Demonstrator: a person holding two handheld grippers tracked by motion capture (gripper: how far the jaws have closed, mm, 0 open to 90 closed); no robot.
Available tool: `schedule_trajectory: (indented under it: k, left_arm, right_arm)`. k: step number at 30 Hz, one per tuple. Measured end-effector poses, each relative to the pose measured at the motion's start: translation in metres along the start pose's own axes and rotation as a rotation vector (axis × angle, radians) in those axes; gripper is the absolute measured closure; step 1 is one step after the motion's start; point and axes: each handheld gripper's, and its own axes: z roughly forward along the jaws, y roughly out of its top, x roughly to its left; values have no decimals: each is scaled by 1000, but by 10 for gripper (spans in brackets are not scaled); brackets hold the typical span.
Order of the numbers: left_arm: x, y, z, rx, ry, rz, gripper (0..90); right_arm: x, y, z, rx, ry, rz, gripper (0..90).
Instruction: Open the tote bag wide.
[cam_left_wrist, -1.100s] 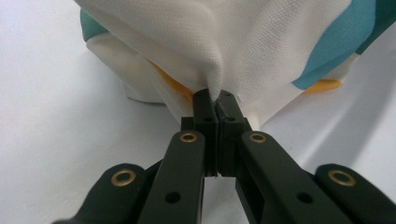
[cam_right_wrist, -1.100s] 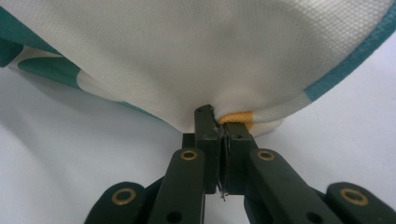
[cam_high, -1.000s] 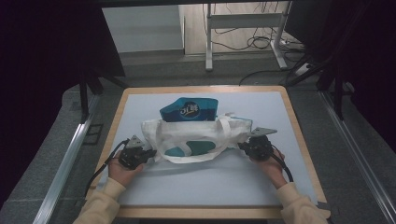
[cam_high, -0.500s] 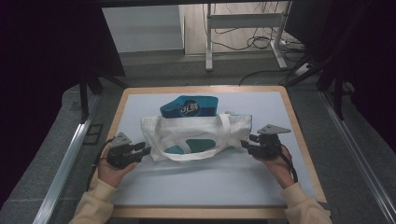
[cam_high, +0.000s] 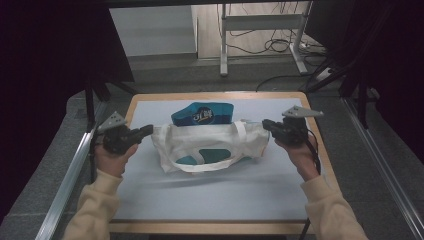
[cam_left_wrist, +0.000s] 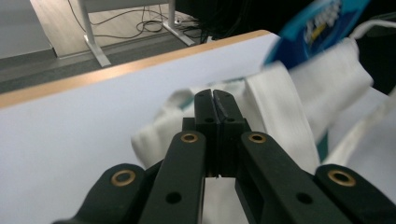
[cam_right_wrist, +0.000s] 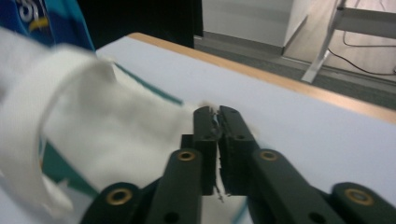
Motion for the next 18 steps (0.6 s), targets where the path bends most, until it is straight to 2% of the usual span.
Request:
schedule_trajectory:
  k: [3,7,9,10,13,18]
  left_arm:
    - [5,16,14,19,-1,-1,900]
    - [10,22,32,60,-18,-3,900]
    - [12,19,38,73,-29,-9,900]
    - [12,14,42,86,-55,-22,900]
    - [12,5,43,107,-69,-25,900]
    - [11,-5,39,116,-82,-31,900]
  right_arm:
    - [4,20,16,10,14,-29,888]
    - [9,29,38,44,34,-31,889]
    - [10,28,41,53,37,-32,889]
    - [12,26,46,63,51,-26,889]
    - [13,20,48,83,60,-28,889]
    - [13,10,44,90,78,-12,890]
